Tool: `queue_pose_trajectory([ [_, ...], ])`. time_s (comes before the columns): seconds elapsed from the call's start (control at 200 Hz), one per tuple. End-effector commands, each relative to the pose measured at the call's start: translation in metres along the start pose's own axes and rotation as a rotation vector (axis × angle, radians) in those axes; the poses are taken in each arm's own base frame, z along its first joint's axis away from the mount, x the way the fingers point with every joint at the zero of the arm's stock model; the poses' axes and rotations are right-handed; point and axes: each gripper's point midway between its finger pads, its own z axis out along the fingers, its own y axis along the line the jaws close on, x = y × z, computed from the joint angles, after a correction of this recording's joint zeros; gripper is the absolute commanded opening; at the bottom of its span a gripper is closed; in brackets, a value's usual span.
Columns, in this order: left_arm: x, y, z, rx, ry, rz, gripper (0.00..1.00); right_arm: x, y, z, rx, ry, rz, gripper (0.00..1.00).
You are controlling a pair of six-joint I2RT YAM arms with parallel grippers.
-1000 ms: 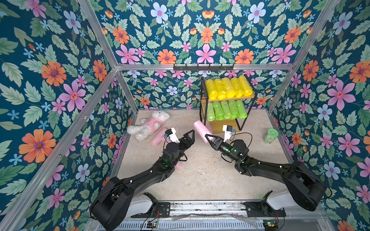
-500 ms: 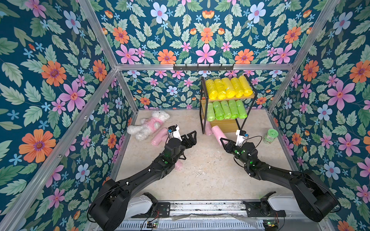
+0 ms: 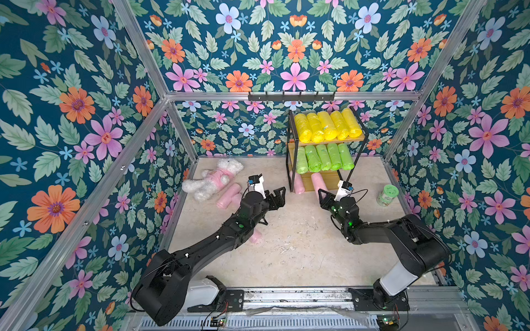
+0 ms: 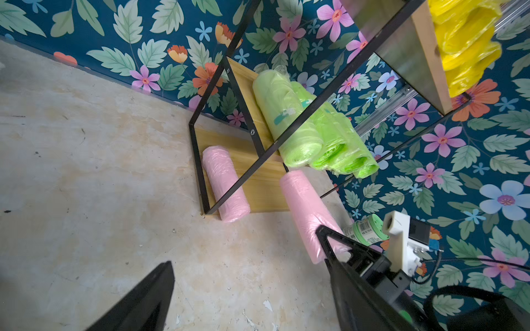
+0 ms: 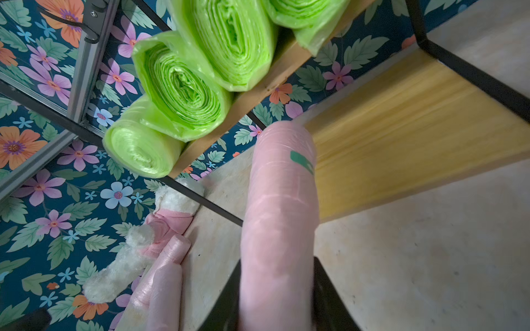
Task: Sort the rolls of trash bags by color and place them on the shelf
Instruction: Place the roll of trash bags on the shelf.
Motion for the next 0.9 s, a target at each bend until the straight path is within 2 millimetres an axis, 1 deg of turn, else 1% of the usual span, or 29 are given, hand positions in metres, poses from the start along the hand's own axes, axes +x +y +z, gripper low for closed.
queue_pose_trajectory([
  [0.0,0.002,-0.003,0.001,0.013,0.015,0.022,0.90,-0.016,0.006,0.012,-0.044,-0.084,0.009,0.28],
  [0.175,0.005,-0.001,0.001,0.013,0.023,0.024,0.90,-0.014,0.000,0.027,-0.053,-0.111,0.030,0.28],
  [0.24,0.007,-0.001,0.003,0.014,0.031,0.024,0.90,-0.014,0.001,0.033,-0.064,-0.113,0.037,0.29],
  [0.415,0.010,0.000,0.006,0.018,0.041,0.020,0.90,-0.003,-0.007,0.053,-0.046,-0.083,0.060,0.29],
  [0.635,0.011,0.001,0.007,0.015,0.044,0.022,0.90,0.003,-0.012,0.071,-0.041,-0.076,0.098,0.30],
  [0.895,0.012,0.001,0.007,0.017,0.049,0.020,0.91,0.015,-0.019,0.090,-0.035,-0.046,0.142,0.30],
])
